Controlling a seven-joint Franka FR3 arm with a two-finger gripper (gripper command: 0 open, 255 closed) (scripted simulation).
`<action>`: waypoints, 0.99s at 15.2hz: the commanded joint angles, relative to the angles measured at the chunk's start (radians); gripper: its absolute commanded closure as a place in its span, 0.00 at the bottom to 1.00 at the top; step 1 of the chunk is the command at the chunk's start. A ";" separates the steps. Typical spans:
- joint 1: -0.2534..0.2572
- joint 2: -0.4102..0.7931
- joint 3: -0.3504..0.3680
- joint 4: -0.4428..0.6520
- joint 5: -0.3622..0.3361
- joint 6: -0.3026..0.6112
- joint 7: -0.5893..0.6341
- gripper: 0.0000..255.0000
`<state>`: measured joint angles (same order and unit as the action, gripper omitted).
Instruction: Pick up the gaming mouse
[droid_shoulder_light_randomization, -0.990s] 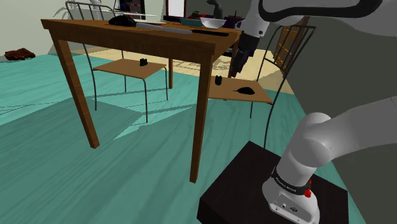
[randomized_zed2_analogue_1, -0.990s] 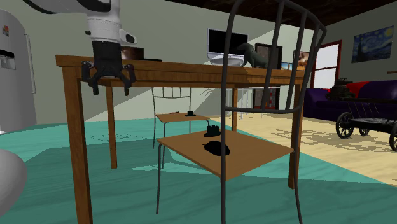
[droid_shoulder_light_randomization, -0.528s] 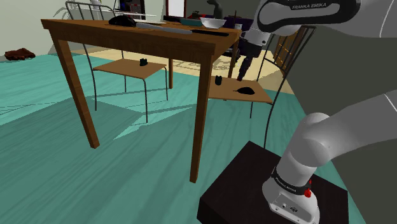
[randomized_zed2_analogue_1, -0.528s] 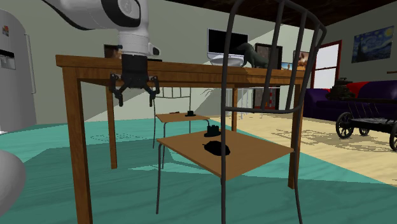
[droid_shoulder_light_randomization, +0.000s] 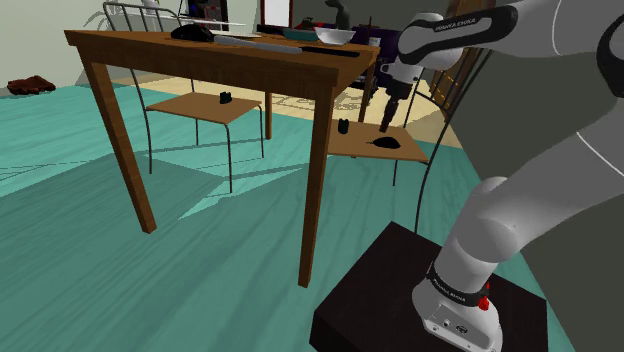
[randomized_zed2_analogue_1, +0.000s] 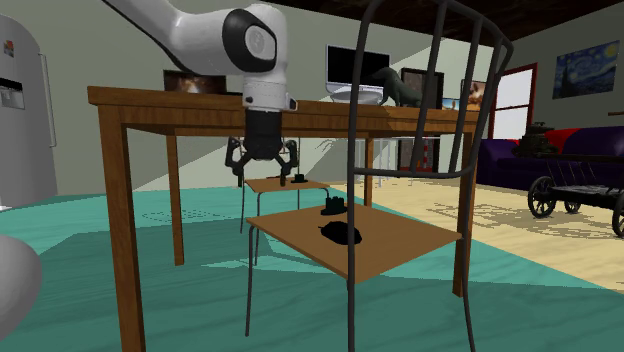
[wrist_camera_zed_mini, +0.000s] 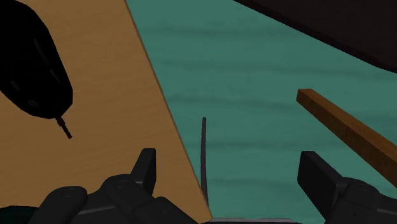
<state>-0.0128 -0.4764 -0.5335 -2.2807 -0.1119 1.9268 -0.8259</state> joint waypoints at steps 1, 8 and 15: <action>0.008 0.056 -0.053 0.026 0.008 0.023 -0.073 0.00; 0.053 0.339 -0.243 0.189 0.150 0.076 -0.371 0.00; -0.022 0.670 -0.307 0.396 0.399 0.048 -0.668 0.00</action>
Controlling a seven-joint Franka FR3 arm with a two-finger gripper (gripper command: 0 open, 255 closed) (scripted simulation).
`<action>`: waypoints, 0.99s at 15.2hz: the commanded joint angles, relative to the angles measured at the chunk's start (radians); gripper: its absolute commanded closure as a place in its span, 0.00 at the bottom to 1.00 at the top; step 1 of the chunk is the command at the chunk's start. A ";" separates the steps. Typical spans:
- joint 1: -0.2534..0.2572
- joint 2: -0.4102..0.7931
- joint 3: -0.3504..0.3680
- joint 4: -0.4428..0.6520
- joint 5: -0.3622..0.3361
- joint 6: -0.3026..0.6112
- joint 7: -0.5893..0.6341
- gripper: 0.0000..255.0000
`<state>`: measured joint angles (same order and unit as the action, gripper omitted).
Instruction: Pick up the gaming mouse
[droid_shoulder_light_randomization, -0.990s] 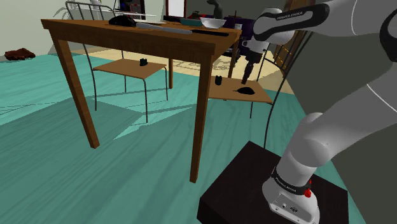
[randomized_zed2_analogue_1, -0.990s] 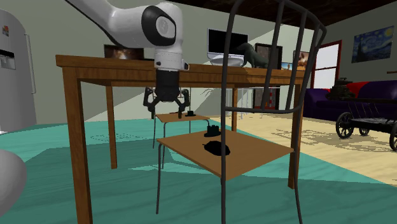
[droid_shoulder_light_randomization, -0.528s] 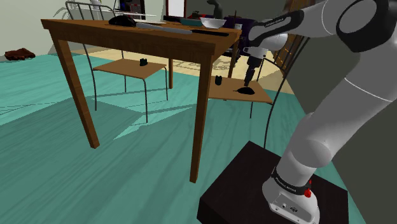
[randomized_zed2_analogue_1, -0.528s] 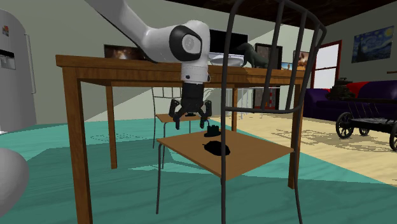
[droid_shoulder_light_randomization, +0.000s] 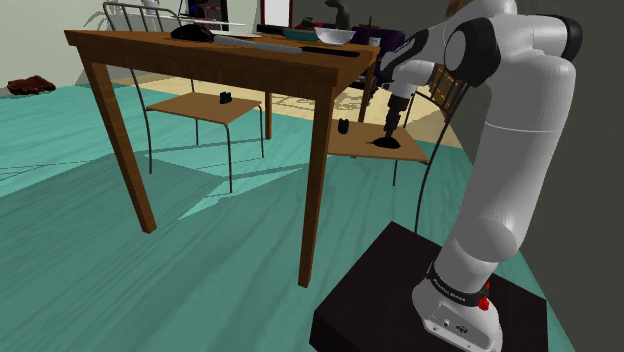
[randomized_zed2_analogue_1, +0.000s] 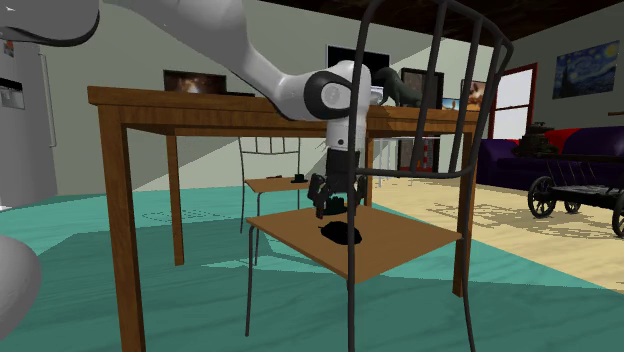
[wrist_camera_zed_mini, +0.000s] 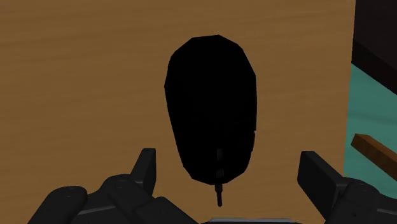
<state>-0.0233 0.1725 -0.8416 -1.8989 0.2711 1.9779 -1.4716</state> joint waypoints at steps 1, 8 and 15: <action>-0.013 0.026 0.003 0.006 0.022 0.008 -0.027 0.00; -0.026 0.068 0.017 -0.042 0.065 0.080 -0.063 0.00; -0.027 0.070 0.017 -0.042 0.067 0.081 -0.064 1.00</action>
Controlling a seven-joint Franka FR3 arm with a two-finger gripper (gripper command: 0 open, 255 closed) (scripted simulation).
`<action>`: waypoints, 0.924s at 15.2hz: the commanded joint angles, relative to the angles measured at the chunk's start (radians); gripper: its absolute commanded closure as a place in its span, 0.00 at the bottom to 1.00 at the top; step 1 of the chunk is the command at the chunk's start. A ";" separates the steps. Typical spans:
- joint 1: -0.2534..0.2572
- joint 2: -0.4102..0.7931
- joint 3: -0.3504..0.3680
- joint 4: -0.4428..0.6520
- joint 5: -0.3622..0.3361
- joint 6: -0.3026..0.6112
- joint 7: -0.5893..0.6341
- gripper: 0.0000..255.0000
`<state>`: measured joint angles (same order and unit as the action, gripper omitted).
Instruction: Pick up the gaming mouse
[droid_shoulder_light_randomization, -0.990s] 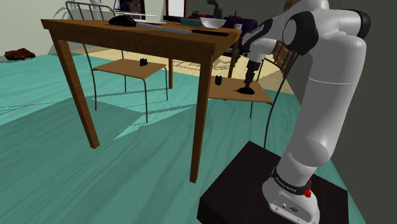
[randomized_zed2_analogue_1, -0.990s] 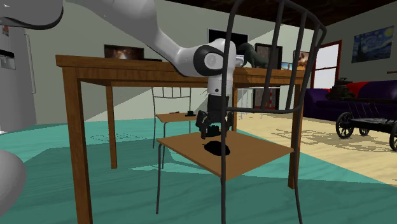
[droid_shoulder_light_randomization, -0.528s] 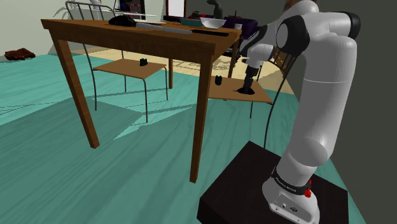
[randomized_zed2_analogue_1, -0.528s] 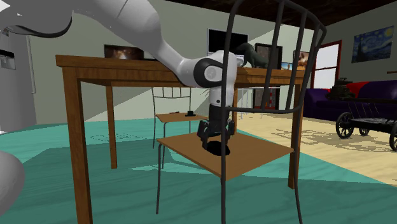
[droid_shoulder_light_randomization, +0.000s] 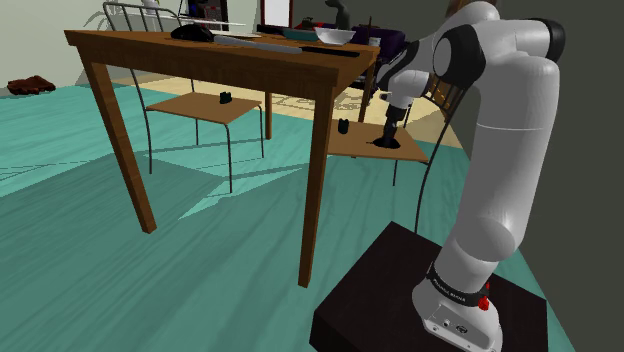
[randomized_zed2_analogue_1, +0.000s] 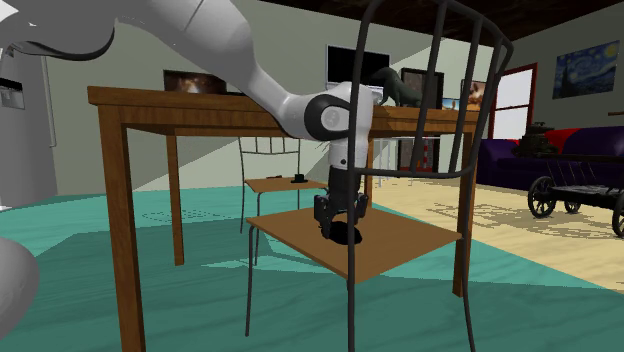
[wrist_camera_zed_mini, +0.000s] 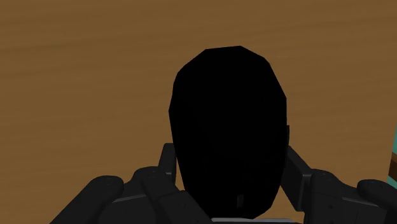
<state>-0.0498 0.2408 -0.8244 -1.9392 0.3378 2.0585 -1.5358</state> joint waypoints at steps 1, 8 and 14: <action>0.000 0.002 0.000 -0.001 0.000 0.000 0.000 1.00; 0.009 -0.027 -0.010 0.026 -0.029 -0.044 0.024 1.00; 0.018 -0.060 -0.019 0.075 -0.063 -0.112 0.053 1.00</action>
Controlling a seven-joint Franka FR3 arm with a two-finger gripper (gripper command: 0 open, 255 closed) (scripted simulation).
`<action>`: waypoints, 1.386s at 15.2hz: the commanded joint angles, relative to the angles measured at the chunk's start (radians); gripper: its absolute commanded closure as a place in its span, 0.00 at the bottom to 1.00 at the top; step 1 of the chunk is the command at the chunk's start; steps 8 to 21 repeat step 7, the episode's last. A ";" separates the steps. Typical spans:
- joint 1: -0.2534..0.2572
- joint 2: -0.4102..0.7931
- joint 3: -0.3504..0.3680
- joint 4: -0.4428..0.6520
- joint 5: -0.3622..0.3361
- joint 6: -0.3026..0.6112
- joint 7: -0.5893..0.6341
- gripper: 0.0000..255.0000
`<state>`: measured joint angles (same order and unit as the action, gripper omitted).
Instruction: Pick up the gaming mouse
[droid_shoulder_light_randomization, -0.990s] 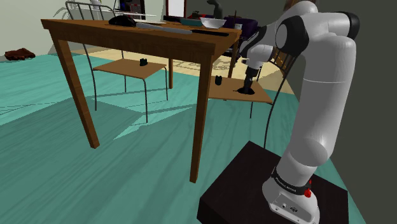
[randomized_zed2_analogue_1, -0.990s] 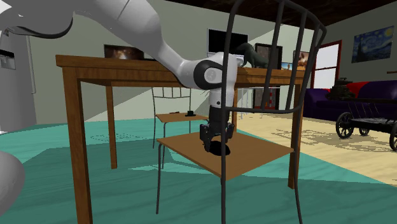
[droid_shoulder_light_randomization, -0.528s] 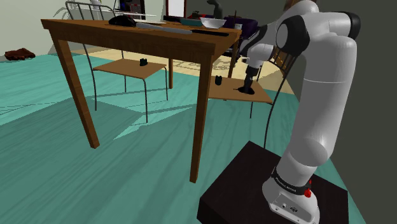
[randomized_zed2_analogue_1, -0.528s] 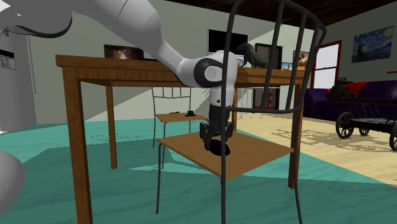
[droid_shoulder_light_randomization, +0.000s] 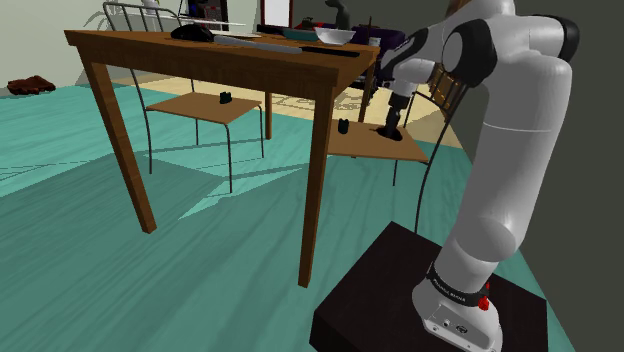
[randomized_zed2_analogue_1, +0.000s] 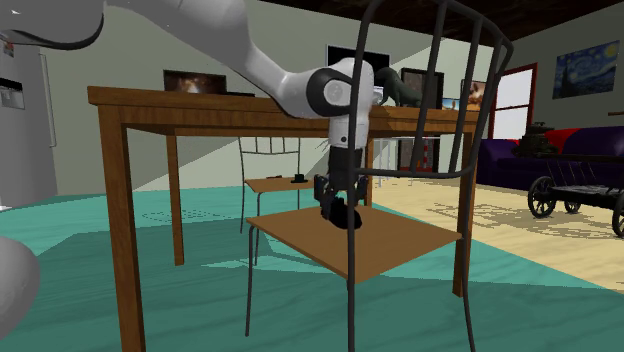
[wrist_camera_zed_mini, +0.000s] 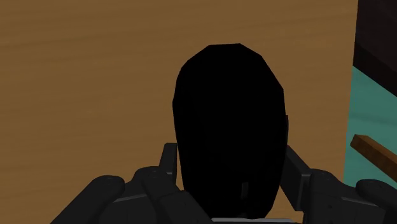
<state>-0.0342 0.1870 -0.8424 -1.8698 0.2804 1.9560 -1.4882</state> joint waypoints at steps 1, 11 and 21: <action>0.003 -0.011 -0.003 0.015 -0.011 -0.021 0.010 1.00; 0.006 -0.027 -0.007 0.055 -0.028 -0.071 0.026 1.00; 0.006 -0.027 -0.007 0.055 -0.028 -0.071 0.026 1.00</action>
